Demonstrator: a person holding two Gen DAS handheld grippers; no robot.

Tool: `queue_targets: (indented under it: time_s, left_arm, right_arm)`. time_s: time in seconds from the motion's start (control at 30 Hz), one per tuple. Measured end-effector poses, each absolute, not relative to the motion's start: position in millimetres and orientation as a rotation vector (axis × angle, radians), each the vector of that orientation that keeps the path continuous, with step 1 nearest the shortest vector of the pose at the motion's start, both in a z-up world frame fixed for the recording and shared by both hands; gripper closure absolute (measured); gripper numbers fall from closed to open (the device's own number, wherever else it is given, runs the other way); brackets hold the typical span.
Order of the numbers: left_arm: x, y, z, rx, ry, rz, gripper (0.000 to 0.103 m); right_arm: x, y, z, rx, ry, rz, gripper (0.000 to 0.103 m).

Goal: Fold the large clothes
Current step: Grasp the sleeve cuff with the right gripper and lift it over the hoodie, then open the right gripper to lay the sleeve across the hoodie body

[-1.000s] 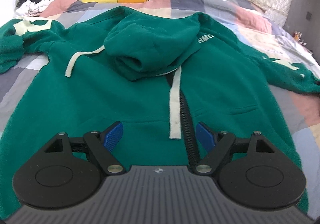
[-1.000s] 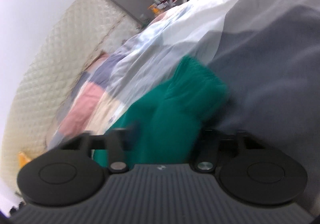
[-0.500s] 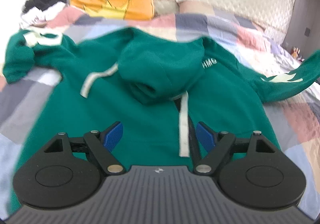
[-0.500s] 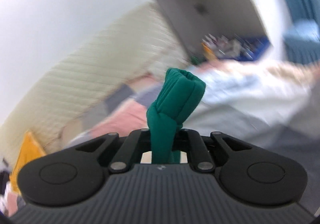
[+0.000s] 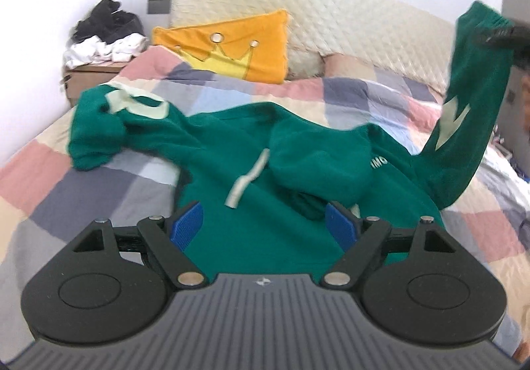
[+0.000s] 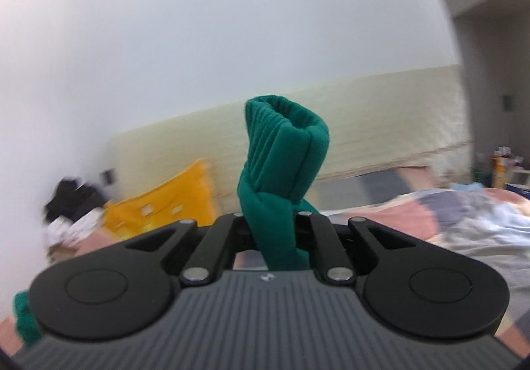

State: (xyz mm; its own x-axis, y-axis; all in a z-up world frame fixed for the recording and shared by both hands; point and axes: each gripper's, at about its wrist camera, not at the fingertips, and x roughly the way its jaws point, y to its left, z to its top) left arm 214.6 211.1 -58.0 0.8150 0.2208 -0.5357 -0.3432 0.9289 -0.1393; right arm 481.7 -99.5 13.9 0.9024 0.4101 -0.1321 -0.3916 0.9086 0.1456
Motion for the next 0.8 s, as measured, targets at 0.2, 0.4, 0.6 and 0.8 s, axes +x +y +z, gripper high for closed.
queue_targets:
  time_s: [0.2,0.4,0.6,0.8]
  left_arm:
    - [172.7,263.7,-49.6,-0.291,0.528,0.345,0.018]
    - [146.9,307.8,-54.7,-0.312,0.544,0.381,0.018]
    - [140.7,344.4,-73.8,-0.352,0.576,0.392,0.018]
    - [152.3,380.8,-90.9,-0.394,0.58,0.418,0.018]
  right_arm:
    - [432.7,0.3,-41.3,-0.059,0.198,0.565,0.092]
    - [386.5,57.6,-131.0,-0.162,0.316,0.668,0.092]
    - [361.0,85.1,-207.0,-0.223,0.481,0.675,0.09]
    - [358.4,82.7,-217.6,-0.197,0.554,0.693,0.067]
